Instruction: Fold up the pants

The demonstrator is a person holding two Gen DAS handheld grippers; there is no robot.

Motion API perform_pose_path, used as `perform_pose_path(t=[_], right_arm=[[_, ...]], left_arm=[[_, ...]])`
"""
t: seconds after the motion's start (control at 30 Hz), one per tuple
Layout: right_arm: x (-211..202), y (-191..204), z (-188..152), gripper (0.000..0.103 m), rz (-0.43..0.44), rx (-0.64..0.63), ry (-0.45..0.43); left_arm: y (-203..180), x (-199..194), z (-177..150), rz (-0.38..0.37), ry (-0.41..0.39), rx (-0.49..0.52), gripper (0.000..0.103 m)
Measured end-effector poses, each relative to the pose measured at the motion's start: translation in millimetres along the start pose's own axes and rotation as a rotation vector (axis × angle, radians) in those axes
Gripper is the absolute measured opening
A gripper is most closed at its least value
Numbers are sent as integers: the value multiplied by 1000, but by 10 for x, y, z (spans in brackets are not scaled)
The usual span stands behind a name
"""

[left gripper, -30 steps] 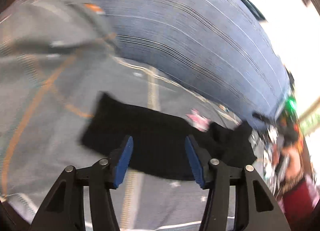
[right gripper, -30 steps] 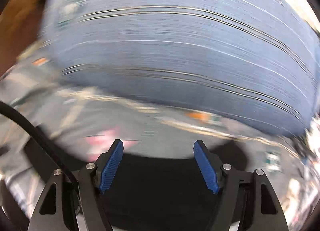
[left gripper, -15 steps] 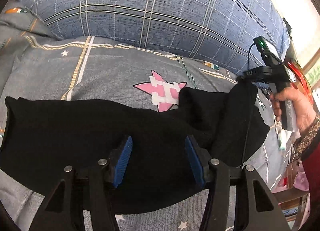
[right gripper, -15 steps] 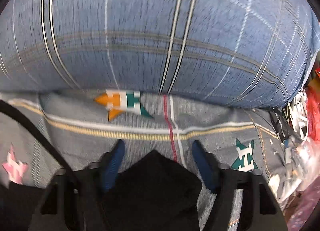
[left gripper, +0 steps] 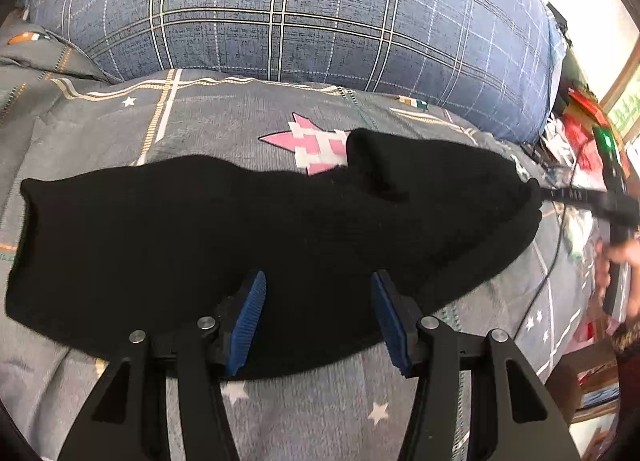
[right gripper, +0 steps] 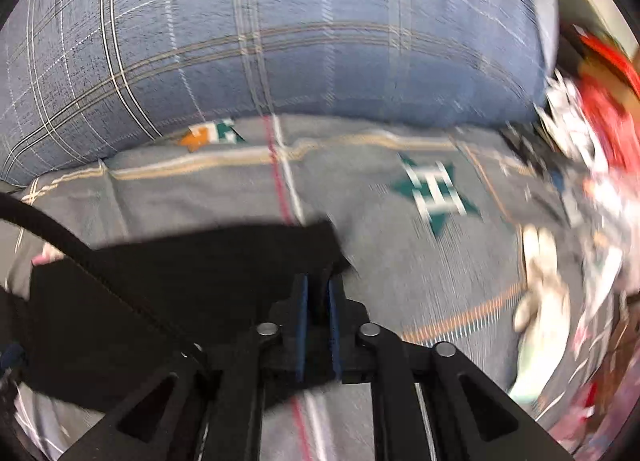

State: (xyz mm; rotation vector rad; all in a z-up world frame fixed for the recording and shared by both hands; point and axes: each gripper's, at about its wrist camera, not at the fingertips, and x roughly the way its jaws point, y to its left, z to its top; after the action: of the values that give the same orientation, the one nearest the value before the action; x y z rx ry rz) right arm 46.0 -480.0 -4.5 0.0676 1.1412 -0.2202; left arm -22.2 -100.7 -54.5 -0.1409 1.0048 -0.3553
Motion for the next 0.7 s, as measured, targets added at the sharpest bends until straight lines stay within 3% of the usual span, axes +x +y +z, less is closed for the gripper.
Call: perform_pose_path(t=[0.07,0.1,0.13,0.2,0.27,0.4,0.5,0.6,0.63,0.7], right_arm=[[21,-130,-205,14,-22,19,9],[39,-191,-251,19,-32,28,11],[8,-252,-303,33,-54,47,9],[-54,-370,-340,44,-88,80,-22],[-250,-382,-318,45,-103,109,-82],[-589,0,-129,48,111,88,-184],[-519,476,4,63,192,-14,-181],[-235,832,-57,63,105,-123,-150],[-136,861,-146,62,60,-145,-131],[-53,766,-358,62,61,-122,-104]], left_arm=[[-19,-40,-38,10,3,13,53],[-23,-68,-59,15,7,18,53],[-23,-96,-81,17,11,20,53],[-3,-166,-133,26,17,13,53],[44,-212,-171,35,26,-13,53],[171,-389,-231,17,10,-116,53],[297,-564,-290,12,-29,-195,53],[416,-682,-333,23,-46,-237,53],[463,-728,-350,26,-52,-246,54],[565,-808,-386,45,-62,-264,54]])
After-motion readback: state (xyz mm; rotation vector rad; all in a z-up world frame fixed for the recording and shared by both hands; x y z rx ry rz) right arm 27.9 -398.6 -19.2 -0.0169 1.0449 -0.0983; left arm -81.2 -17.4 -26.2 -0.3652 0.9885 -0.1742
